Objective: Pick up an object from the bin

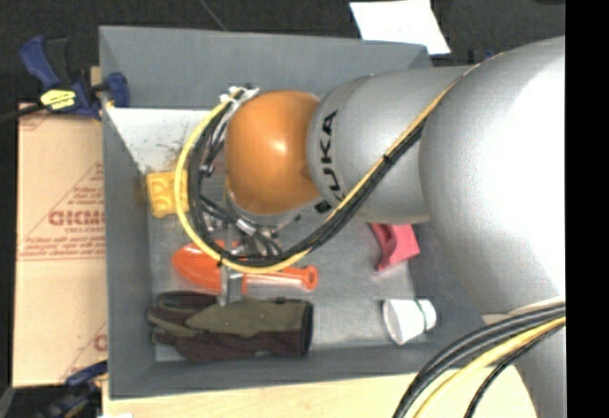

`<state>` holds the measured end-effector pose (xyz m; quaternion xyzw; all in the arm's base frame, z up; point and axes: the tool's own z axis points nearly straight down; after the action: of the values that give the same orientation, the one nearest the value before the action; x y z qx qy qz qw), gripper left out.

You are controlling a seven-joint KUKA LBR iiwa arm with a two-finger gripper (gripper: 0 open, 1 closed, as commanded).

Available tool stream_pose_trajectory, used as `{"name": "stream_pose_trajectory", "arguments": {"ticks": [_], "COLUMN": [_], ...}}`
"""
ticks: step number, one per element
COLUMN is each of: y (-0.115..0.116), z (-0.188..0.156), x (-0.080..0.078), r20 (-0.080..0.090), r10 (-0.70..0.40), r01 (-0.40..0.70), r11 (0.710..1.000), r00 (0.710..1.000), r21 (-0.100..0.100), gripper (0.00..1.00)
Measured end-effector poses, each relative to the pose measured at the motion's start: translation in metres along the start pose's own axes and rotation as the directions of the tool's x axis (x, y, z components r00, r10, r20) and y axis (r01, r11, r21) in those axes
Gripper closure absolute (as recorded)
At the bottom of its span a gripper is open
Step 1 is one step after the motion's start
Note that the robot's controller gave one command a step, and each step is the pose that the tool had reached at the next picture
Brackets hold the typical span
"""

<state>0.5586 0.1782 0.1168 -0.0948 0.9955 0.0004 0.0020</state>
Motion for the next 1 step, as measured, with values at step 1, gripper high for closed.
{"name": "stream_pose_trajectory", "arguments": {"ticks": [1], "y": [-0.0395], "z": [-0.0465], "x": [0.0231], "r20": [0.011], "r10": [-0.14], "r01": [0.14], "r11": [0.99], "r00": [0.99], "r21": [0.0], "gripper": [0.0]}}
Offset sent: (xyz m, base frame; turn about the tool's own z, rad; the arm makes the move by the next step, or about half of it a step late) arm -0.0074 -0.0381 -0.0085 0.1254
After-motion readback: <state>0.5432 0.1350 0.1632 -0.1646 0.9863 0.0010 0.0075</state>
